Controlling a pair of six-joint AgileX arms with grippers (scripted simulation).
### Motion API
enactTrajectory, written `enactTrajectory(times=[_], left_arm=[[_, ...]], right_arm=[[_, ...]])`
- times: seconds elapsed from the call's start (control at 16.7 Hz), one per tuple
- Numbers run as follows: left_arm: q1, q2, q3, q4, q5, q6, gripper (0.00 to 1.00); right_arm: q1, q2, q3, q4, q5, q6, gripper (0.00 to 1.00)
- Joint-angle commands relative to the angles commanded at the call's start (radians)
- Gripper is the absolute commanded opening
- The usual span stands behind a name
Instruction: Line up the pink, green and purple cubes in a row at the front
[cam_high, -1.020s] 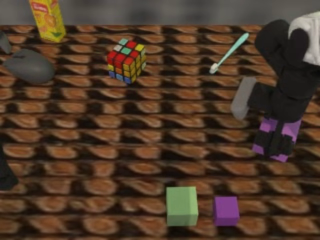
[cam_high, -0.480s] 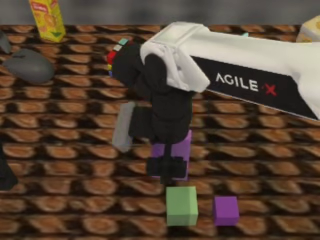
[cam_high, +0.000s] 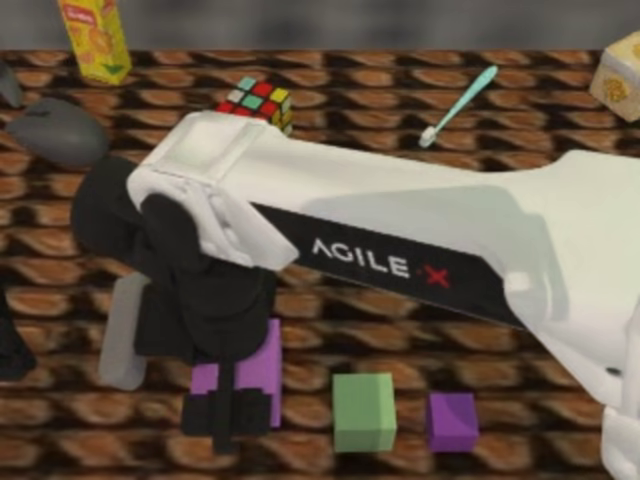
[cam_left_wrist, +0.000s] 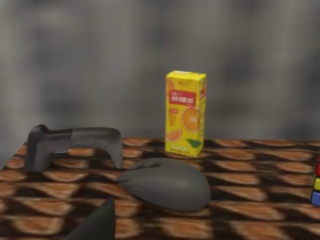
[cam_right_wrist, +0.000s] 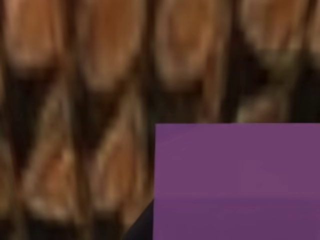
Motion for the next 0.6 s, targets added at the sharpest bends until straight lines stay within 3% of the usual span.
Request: enactTrajectory(times=[0.24, 0.6], left_arm=[[0.000, 0.000, 0.000, 0.000, 0.000, 0.000, 1.00], [0.000, 0.000, 0.000, 0.000, 0.000, 0.000, 1.00]], right_arm=[[-0.006, -0.003, -0.019, 0.019, -0.001, 0.004, 0.00], [0.000, 0.039, -0.183, 0.227, 0.000, 0.003, 0.00]])
